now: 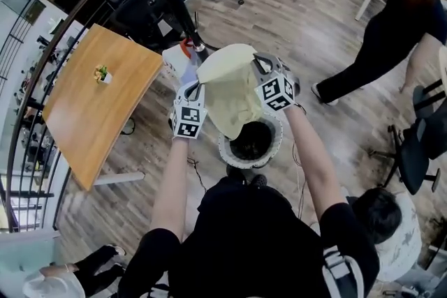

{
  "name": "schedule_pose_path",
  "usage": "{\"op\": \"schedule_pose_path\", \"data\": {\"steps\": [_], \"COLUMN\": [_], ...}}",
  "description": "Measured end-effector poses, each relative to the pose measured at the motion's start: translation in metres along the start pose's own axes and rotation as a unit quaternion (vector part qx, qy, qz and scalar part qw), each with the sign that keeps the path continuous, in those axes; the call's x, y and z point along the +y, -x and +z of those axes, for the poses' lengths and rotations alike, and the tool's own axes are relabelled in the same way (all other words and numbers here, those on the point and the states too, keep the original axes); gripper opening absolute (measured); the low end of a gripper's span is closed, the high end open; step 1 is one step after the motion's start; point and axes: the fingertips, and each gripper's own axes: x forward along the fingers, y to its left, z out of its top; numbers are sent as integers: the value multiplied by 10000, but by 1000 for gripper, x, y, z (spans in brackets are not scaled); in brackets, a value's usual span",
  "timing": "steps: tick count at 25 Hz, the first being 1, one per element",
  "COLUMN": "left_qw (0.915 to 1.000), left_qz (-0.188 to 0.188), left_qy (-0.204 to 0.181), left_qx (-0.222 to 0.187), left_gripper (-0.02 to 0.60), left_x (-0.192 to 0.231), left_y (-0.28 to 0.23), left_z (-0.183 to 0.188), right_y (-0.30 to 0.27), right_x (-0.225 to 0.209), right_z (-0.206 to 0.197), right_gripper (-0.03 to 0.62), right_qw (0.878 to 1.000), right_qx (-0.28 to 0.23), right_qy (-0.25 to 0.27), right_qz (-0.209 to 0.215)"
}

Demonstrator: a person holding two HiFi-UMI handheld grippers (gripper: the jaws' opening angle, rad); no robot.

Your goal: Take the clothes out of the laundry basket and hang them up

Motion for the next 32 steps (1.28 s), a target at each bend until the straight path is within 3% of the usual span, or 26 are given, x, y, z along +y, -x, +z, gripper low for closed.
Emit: {"op": "schedule_pose_path", "data": {"steps": [10, 21, 28, 32], "left_qw": [9999, 9947, 9897, 9885], "left_qz": [104, 1009, 1185, 1166], "left_qy": [-52, 213, 665, 641], "left_qx": [-82, 33, 455, 723], "left_gripper": [32, 32, 33, 32], "left_x": [44, 93, 101, 93], "left_y": [-18, -45, -72, -76], "left_z": [8, 33, 3, -20], "right_y": [-45, -106, -154, -161], "right_x": [-21, -61, -48, -28], "right_z": [25, 58, 21, -2], "right_gripper": [35, 35, 37, 37], "right_qw": [9998, 9964, 9935, 9908], "right_qx": [-100, -575, -311, -134], "right_qy": [131, 389, 473, 457], "right_qz": [-94, 486, 987, 1265]}}
